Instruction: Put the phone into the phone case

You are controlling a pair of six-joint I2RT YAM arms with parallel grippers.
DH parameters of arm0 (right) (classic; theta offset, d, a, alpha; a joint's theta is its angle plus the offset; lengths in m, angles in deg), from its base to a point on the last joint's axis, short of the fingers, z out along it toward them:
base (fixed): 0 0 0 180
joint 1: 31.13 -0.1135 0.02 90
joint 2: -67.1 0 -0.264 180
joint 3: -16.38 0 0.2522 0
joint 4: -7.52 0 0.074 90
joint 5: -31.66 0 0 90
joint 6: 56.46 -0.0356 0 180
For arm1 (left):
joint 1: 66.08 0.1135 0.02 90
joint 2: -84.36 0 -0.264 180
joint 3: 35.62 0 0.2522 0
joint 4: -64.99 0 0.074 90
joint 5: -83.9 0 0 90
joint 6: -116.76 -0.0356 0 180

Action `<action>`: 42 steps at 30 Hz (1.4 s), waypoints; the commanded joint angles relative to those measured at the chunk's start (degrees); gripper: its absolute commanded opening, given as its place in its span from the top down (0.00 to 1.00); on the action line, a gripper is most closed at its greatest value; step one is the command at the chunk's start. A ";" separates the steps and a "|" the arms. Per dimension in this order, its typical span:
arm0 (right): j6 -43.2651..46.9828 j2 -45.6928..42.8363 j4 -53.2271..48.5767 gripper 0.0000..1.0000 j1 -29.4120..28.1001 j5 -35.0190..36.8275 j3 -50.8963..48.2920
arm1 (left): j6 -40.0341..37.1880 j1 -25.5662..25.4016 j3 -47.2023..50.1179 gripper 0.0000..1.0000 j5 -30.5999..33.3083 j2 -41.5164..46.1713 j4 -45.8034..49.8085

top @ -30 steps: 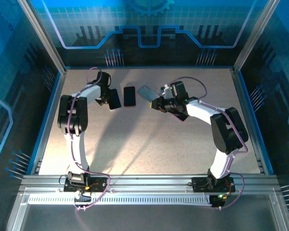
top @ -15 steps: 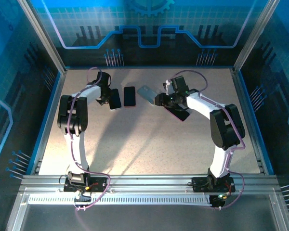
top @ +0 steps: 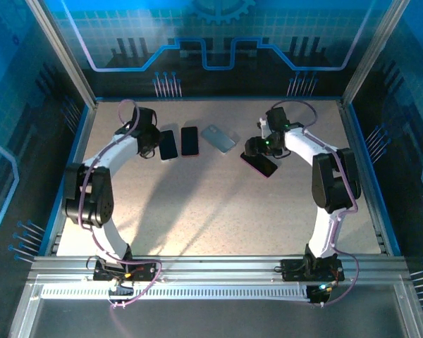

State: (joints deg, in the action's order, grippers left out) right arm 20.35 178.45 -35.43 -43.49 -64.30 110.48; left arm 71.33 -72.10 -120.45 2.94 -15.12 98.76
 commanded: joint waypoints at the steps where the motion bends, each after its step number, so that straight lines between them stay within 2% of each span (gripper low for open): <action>1: 1.63 2.39 -2.37 0.18 1.79 -0.40 1.55 | -1.17 -2.24 3.37 1.00 -2.22 3.04 1.02; 8: 2.03 7.10 -2.36 0.17 2.39 -1.22 4.66 | -0.82 -8.20 9.73 1.00 -2.44 8.12 2.74; 15: 1.15 8.10 -2.67 0.17 1.95 -6.16 4.06 | 4.37 -12.91 17.06 1.00 -2.91 12.33 -0.84; 24: -1.03 4.62 -3.22 0.16 -2.10 -6.44 -1.88 | 5.56 -14.39 18.33 1.00 -3.32 14.32 -0.78; 27: -2.11 2.54 -3.25 0.16 -4.21 -4.63 -4.11 | 5.61 -14.53 18.41 1.00 -3.42 14.66 -0.85; 33: -3.12 -0.43 -4.34 0.15 -9.23 4.48 -6.42 | 5.62 -14.80 18.94 1.00 -3.53 15.00 -0.95; 36: -1.92 -0.15 -5.39 0.14 -11.05 8.73 -5.95 | 5.89 -14.90 19.55 1.00 -3.63 15.26 -1.34; 42: -1.23 1.98 -6.57 0.13 -13.01 12.14 -4.50 | 5.22 -15.20 19.72 1.00 -3.90 15.13 -1.04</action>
State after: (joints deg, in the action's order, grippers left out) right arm 18.79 179.31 -38.29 -55.56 -55.01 105.15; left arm 76.36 -86.81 -101.59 0.01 -1.29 97.69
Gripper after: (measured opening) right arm 0.871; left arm 0.048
